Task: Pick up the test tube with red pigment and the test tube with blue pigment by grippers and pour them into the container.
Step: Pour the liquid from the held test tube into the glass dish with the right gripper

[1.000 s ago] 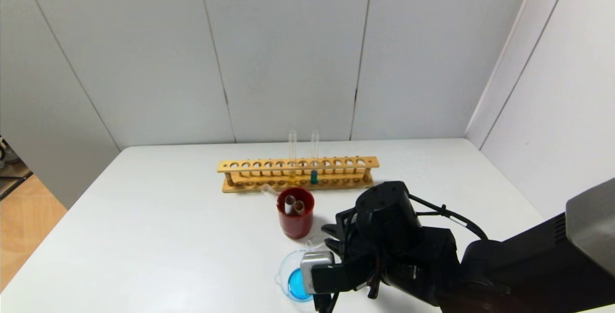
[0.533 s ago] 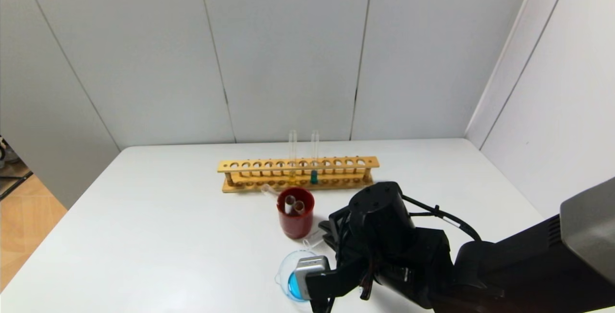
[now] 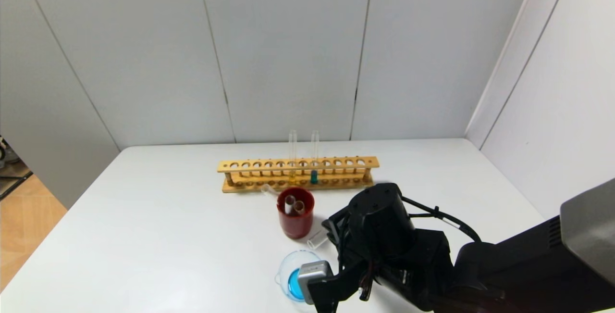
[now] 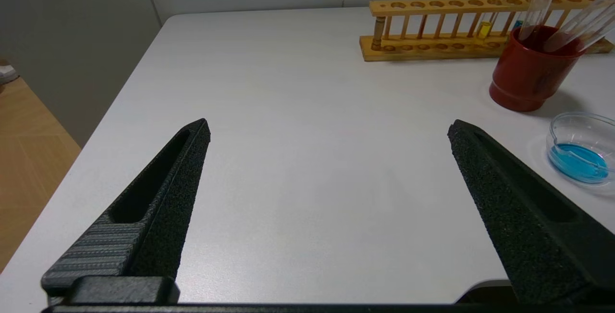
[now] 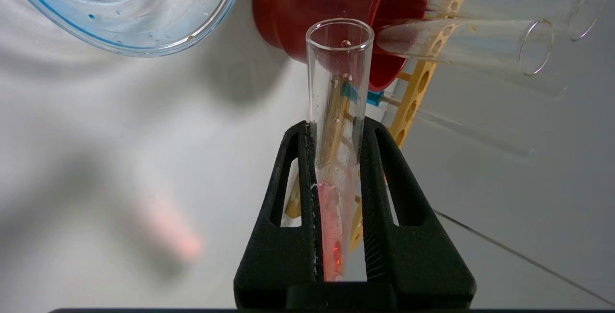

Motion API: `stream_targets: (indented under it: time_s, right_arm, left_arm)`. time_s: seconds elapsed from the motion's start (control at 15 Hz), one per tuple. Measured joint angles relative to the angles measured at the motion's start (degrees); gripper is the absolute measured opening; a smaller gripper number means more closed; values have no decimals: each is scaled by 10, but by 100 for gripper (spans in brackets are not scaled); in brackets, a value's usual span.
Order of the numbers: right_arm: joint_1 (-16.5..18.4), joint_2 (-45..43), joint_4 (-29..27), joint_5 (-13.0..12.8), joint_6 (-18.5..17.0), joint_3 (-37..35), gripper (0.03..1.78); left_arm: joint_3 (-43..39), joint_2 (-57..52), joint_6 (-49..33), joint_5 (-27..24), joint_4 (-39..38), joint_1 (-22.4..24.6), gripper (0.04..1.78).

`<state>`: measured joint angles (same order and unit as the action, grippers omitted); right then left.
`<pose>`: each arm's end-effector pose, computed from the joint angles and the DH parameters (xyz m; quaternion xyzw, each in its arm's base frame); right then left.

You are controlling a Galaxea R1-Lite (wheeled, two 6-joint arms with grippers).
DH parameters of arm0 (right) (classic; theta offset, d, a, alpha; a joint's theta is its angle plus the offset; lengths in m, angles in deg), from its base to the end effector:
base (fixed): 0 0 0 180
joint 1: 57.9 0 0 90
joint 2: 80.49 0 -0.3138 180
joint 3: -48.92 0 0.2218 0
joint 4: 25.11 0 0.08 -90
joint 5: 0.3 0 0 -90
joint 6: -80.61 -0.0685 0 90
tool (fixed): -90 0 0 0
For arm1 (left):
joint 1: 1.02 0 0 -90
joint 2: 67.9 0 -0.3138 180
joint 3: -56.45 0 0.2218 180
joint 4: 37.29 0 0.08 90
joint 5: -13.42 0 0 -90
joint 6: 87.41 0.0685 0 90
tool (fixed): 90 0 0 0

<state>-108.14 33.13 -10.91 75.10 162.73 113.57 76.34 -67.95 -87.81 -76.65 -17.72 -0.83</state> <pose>0.2637 0.2899 0.0368 -0.7176 -0.0017 0.3859 0.5798 0.0432 0.0001 0.0763 -0.0035 -0.0032 0.0010 1.0000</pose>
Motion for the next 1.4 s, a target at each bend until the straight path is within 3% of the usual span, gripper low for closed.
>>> stream_targets:
  time_s: [1.4]
  right_arm:
    - [-7, 40, -25, -14, 12, 31, 32]
  left_arm:
    - [0, 0, 0, 0, 0, 0, 175]
